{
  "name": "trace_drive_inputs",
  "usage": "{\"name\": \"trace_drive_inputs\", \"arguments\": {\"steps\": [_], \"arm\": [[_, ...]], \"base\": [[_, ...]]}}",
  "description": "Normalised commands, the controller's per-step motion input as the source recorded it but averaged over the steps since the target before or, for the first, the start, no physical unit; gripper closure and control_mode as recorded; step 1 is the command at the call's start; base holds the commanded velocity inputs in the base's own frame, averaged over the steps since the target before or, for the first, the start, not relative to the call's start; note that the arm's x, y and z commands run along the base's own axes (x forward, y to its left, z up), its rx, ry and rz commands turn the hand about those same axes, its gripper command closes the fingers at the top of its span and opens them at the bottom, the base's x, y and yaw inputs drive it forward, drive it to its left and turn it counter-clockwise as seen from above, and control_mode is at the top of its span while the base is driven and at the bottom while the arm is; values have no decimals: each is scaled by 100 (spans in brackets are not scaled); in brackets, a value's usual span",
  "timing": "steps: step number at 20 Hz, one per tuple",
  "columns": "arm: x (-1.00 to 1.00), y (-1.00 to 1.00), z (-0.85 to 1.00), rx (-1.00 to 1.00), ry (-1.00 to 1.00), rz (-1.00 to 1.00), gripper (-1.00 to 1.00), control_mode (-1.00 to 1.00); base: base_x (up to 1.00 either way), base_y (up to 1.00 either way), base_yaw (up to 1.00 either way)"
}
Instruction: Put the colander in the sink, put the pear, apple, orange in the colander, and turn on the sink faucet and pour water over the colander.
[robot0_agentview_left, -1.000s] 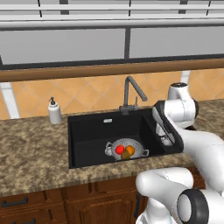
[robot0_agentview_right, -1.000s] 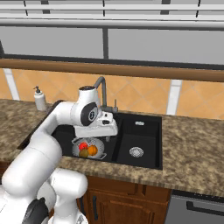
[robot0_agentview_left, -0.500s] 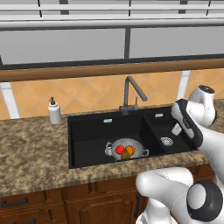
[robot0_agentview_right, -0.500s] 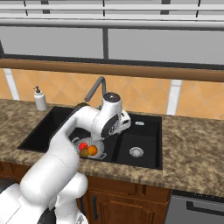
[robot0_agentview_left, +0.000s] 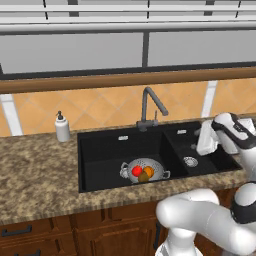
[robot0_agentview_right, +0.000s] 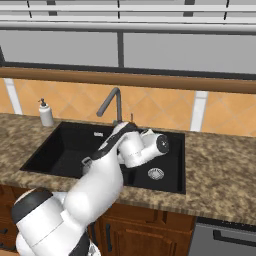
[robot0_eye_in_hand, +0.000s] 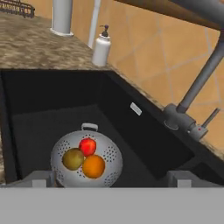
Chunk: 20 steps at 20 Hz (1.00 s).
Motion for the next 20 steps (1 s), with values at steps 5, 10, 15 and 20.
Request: {"name": "trace_drive_inputs", "arguments": {"steps": [5, 10, 15, 20], "arm": [[80, 9, 6, 40, -25, 20, -100, -100], [54, -1, 15, 34, 2, -1, -100, -100], [49, 3, 9, 16, 3, -9, -100, -100], [48, 0, 6, 7, 2, -13, -100, -100]], "base": [[0, 0, 0], [0, 0, 0], [0, 0, 0], [0, 0, 0]]}}
